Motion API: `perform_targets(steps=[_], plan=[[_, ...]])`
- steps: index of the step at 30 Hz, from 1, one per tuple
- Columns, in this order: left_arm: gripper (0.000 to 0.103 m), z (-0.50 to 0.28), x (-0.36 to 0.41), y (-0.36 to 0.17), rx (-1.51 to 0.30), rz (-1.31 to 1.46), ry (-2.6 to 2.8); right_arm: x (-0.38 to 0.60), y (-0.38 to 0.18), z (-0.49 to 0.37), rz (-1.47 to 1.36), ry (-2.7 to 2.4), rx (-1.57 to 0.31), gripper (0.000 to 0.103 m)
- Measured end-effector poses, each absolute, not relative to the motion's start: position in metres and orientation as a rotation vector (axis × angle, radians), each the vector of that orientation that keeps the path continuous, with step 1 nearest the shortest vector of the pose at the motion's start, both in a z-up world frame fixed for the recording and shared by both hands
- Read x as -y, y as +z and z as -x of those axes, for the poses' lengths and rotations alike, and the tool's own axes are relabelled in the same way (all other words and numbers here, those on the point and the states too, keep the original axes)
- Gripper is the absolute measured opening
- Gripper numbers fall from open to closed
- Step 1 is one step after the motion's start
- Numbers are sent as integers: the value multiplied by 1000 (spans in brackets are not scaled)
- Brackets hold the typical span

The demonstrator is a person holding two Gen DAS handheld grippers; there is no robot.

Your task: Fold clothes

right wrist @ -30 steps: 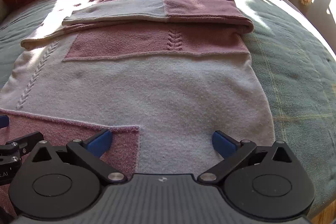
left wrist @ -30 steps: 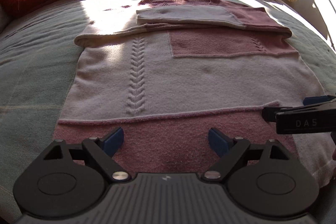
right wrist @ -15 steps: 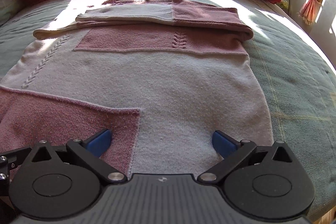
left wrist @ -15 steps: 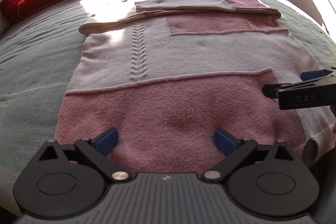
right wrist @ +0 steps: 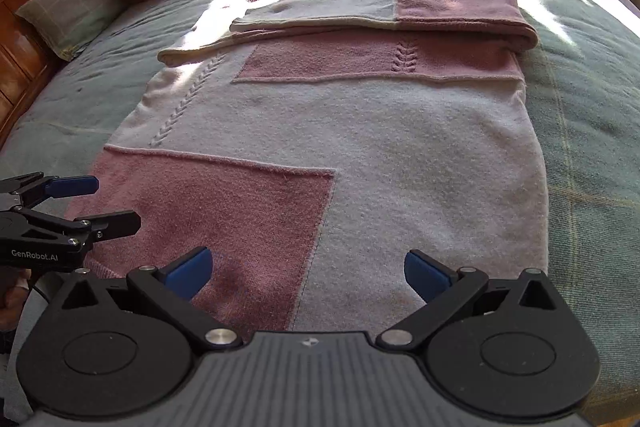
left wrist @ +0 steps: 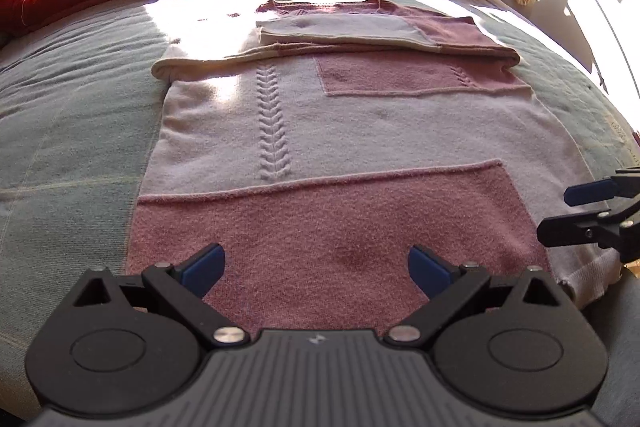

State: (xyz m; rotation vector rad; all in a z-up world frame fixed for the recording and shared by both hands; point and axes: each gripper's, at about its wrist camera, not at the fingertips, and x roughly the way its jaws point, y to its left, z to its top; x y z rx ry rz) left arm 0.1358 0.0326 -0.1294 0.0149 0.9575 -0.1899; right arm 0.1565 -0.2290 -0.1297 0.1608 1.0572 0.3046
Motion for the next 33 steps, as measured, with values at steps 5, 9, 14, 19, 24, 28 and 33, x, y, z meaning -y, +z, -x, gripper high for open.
perform_targets(steps=[5,9,14,19,24,28,33], plan=[[98,-143,-61,-146,-988,42,-138,251,-143,-155,-229,292,-1083,103],[97,-141,-73,-134,-1004,54,-156,269,-135,-152,-237,274,-1107,103],[97,-143,-55,-115,-1000,96,-281,266,-123,-159,-369,376,-1112,103],[97,-140,-27,-123,-1032,89,-330,245,-133,-165,-472,448,-1139,103],[97,-126,-28,-139,-1064,27,-326,249,-143,-153,-471,431,-1160,103],[97,-117,-25,-128,-1052,-8,-356,258,-133,-148,-449,404,-1150,103],[97,-103,6,-115,-952,-179,-456,258,-105,-145,-288,375,-1070,103]])
